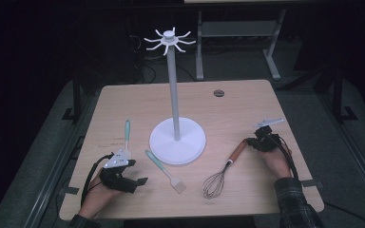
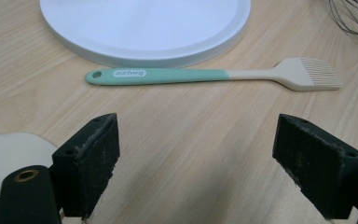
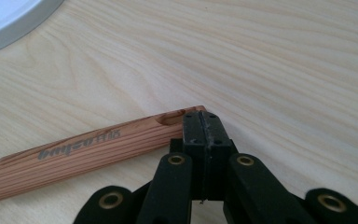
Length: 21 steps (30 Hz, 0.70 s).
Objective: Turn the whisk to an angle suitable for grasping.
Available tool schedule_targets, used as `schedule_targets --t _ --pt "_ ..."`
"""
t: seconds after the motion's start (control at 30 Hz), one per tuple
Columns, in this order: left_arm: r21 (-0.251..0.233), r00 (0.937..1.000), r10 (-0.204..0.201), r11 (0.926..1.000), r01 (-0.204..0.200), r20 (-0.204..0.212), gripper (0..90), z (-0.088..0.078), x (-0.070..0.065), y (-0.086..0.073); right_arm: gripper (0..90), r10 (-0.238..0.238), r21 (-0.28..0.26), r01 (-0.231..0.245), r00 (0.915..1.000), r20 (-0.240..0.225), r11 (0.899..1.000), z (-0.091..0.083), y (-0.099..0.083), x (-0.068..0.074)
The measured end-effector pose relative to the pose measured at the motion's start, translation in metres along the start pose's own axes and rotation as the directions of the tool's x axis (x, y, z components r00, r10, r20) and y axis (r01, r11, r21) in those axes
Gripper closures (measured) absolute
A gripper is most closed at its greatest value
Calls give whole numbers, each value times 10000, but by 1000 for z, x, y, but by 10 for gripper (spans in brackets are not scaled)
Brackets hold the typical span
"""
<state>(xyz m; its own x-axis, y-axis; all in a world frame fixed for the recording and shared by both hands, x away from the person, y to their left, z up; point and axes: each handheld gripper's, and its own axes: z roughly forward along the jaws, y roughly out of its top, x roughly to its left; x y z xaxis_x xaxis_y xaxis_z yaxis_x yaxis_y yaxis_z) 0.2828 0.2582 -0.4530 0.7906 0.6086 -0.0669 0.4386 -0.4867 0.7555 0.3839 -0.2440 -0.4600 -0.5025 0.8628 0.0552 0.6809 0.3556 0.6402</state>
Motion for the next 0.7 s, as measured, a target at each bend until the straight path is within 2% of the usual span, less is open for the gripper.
schedule_targets --t 0.53,0.7 --pt "34 10000 2 10000 -3 45 142 0 0 0 900 -493 105 501 9966 -659 9987 13 16 23" --pt "18 10000 -14 10000 13 37 142 0 0 0 900 -1018 121 1034 9903 -943 9946 20 24 38"
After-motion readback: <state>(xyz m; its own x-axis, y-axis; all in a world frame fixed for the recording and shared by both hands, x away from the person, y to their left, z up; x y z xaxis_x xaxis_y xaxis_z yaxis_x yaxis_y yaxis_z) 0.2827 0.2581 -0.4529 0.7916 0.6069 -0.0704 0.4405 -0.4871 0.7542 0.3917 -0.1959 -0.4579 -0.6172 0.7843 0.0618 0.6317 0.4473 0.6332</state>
